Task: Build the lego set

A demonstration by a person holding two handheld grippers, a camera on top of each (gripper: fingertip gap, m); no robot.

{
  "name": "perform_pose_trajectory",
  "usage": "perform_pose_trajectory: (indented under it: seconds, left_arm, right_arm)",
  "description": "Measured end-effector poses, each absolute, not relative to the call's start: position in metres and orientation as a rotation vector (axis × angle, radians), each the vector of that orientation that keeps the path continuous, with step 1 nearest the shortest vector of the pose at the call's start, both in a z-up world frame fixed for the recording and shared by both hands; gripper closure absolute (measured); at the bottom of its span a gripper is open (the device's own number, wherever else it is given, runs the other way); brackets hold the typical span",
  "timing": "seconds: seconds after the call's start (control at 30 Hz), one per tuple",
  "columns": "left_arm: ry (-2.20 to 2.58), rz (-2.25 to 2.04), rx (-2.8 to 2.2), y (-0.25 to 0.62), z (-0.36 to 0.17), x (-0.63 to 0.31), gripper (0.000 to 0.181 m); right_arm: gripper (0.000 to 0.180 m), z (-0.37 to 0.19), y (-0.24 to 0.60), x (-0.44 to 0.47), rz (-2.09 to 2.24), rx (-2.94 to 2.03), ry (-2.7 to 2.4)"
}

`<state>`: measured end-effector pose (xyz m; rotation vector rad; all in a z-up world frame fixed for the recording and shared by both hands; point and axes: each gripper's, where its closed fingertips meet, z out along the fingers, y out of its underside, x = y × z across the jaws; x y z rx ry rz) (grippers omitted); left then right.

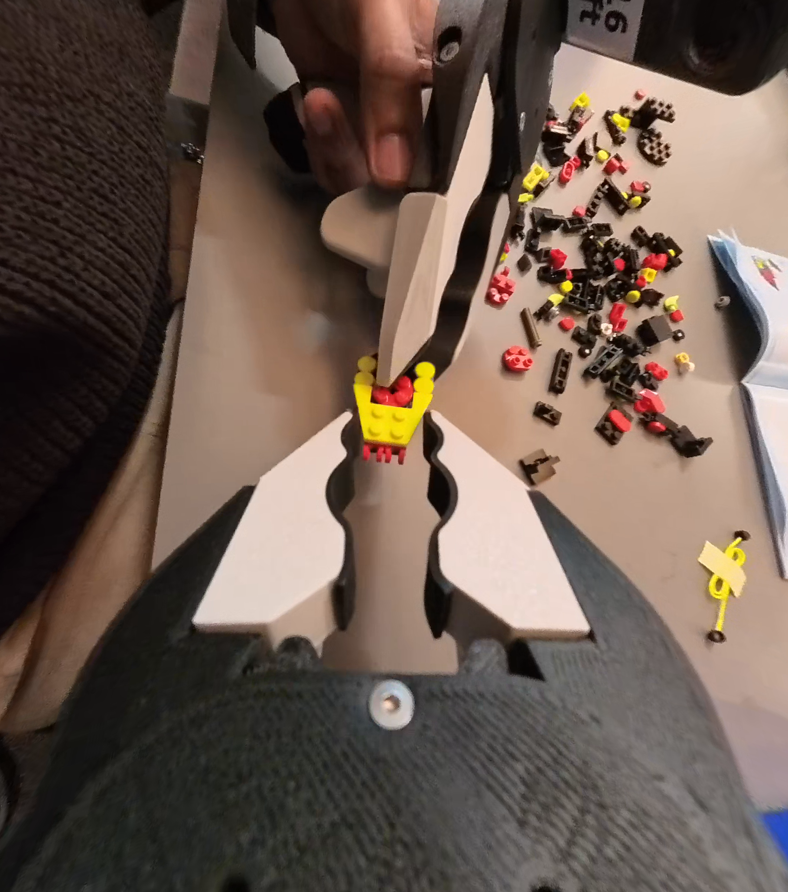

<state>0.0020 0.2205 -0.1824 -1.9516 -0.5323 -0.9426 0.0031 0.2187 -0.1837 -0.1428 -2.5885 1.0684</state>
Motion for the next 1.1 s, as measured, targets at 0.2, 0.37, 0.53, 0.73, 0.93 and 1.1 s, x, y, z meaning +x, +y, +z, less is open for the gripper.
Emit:
perform_pose_trajectory:
  seconds: [0.2,0.37,0.53,0.73,0.93,1.1]
  left_arm:
    - [-0.533,-1.002,-1.913,0.220,-0.175,0.005,0.162]
    - [-0.540,-1.032,-1.859,0.219,-0.166,0.003,0.163]
    - [-0.557,-1.088,-1.835,0.217,-0.166,0.003,0.152]
    - [-0.503,-1.184,-1.821,0.213,-0.160,0.016,0.143]
    - [-0.485,-1.271,-1.749,0.212,-0.151,0.020,0.162]
    - [-0.514,-1.278,-1.693,0.214,-0.146,0.013,0.163]
  right_arm:
    - [0.155,-0.179,0.217,0.004,1.132,-0.171,-2.594]
    - [0.156,-0.171,0.217,0.003,1.199,-0.194,-2.570]
    - [0.157,-0.164,0.214,0.005,1.243,-0.186,-2.552]
    - [0.157,-0.155,0.209,0.010,1.290,-0.150,-2.526]
    - [0.156,-0.154,0.207,0.012,1.300,-0.142,-2.519]
    - [0.155,-0.150,0.210,0.006,1.327,-0.190,-2.486]
